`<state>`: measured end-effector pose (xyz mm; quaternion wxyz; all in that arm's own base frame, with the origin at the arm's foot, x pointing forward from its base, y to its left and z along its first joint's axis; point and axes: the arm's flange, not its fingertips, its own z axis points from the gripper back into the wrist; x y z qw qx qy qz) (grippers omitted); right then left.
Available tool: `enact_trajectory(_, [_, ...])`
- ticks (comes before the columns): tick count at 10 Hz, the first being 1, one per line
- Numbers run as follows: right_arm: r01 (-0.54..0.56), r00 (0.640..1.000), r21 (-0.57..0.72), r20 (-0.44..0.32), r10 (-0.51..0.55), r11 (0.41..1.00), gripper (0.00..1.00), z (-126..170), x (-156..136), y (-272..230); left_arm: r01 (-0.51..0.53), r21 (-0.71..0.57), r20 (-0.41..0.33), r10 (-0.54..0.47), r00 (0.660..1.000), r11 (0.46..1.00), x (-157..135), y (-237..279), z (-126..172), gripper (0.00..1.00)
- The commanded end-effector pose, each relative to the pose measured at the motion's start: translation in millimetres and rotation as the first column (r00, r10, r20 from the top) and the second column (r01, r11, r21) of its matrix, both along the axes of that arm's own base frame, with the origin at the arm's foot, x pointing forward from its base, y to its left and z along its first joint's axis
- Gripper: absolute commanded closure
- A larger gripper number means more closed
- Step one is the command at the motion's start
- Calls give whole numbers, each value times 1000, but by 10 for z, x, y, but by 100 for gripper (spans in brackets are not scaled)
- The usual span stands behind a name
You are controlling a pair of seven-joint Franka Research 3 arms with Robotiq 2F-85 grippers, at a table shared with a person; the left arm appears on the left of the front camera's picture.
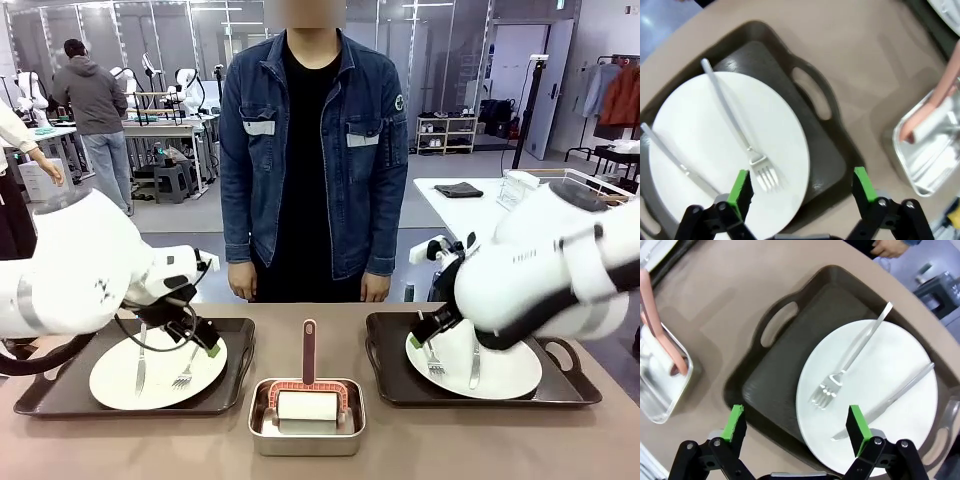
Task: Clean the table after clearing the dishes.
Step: When the left (or right) Handle tray is removed, use the left hand (or right hand) to clean the left (or right) side of the table with the Lint Roller.
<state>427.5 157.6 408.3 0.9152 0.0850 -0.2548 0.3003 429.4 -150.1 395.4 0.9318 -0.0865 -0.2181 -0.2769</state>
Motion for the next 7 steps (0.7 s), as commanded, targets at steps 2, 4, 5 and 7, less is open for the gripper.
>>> enact_trajectory(2, [-18, 988, 268, -141, 58, 963, 0, 153, 204, -329, 38, -275, -141, -80, 987, 961, 260, 425, 217, 0])
enact_trajectory(4, [44, 940, 572, -301, 160, 819, 0, 203, 178, -640, 19, -617, -236, -208, 949, 787, 275, 826, 293, 0])
enact_trajectory(5, [105, 893, 694, -381, 239, 712, 0, 190, 168, -888, -38, -789, -221, -226, 949, 613, 265, 1142, 228, 0])
enact_trajectory(7, [264, 813, 798, -486, 321, 542, 0, 61, 183, -1457, -89, -904, -222, -281, 934, 418, 144, 1718, 81, 0])
